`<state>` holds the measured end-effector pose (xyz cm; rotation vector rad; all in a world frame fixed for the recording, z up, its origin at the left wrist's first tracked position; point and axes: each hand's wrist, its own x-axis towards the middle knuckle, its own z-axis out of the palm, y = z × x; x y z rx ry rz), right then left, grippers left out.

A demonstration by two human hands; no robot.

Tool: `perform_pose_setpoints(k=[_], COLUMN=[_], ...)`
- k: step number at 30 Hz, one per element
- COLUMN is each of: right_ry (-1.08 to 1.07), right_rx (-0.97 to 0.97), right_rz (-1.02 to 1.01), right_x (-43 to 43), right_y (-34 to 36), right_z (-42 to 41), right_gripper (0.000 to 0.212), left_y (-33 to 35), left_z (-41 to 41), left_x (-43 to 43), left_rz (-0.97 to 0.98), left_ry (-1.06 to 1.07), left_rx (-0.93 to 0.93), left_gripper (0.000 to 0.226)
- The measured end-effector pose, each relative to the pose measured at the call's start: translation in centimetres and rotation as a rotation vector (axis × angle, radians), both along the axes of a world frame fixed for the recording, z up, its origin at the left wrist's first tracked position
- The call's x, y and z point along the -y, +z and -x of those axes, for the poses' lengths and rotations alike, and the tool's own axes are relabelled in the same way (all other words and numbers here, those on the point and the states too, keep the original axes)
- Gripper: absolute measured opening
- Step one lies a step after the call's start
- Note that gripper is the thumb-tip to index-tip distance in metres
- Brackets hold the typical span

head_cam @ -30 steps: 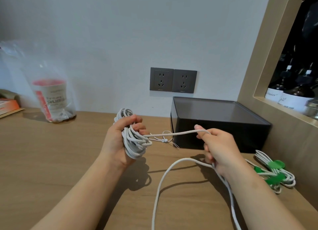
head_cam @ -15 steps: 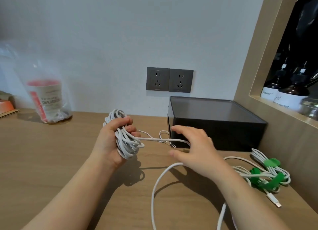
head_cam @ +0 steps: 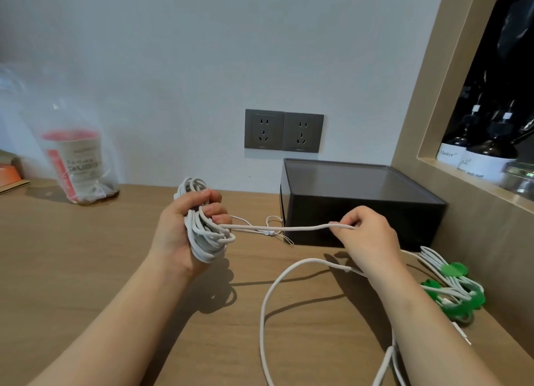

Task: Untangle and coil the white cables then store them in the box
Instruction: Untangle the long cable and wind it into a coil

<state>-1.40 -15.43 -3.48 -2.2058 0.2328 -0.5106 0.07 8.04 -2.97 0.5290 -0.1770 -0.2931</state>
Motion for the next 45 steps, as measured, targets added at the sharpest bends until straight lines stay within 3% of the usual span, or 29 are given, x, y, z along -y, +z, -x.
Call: perform_pose_setpoints(k=[3, 5, 7, 10, 13, 16, 24, 30, 37, 45], right_ry=[0.269, 0.391, 0.393, 0.384, 0.375, 0.440, 0.540, 0.525, 0.563, 0.597], right_rx=[-0.090, -0.129, -0.118, -0.130, -0.175, -0.096, -0.027, 0.118, 0.126, 0.121], right_rz=[-0.103, -0.254, -0.390, -0.492, -0.290, -0.073, 0.111, -0.122, -0.177, -0.187], right_x=[-0.3, -0.3, 0.0, 0.1, -0.1, -0.3, -2.8, -3.9, -3.9, -3.9], right_y=[0.5, 0.9, 1.0, 1.5, 1.8, 1.6, 0.9, 0.8, 0.9, 0.8], right_z=[0.3, 0.6, 0.5, 0.3, 0.4, 1.1, 1.7, 1.9, 1.9, 2.0], right_gripper=[0.011, 0.012, 0.022, 0.026, 0.030, 0.028, 0.019, 0.010, 0.011, 0.014], left_y=[0.2, 0.3, 0.3, 0.4, 0.4, 0.5, 0.5, -0.2, -0.5, -0.6], left_z=[0.1, 0.3, 0.4, 0.5, 0.7, 0.9, 1.5, 2.1, 1.8, 2.3], left_x=[0.1, 0.2, 0.3, 0.5, 0.5, 0.6, 1.5, 3.0, 2.9, 3.4], left_rz=[-0.078, -0.194, -0.287, -0.384, -0.472, -0.498, -0.571, -0.792, -0.971, -1.172], left_ry=[0.026, 0.073, 0.117, 0.124, 0.120, 0.141, 0.057, 0.048, 0.294, 0.224], left_rx=[-0.018, -0.042, -0.046, -0.004, 0.041, 0.076, 0.231, 0.408, 0.391, 0.533], left_gripper=[0.049, 0.036, 0.014, 0.012, 0.012, 0.010, 0.026, 0.036, 0.039, 0.034])
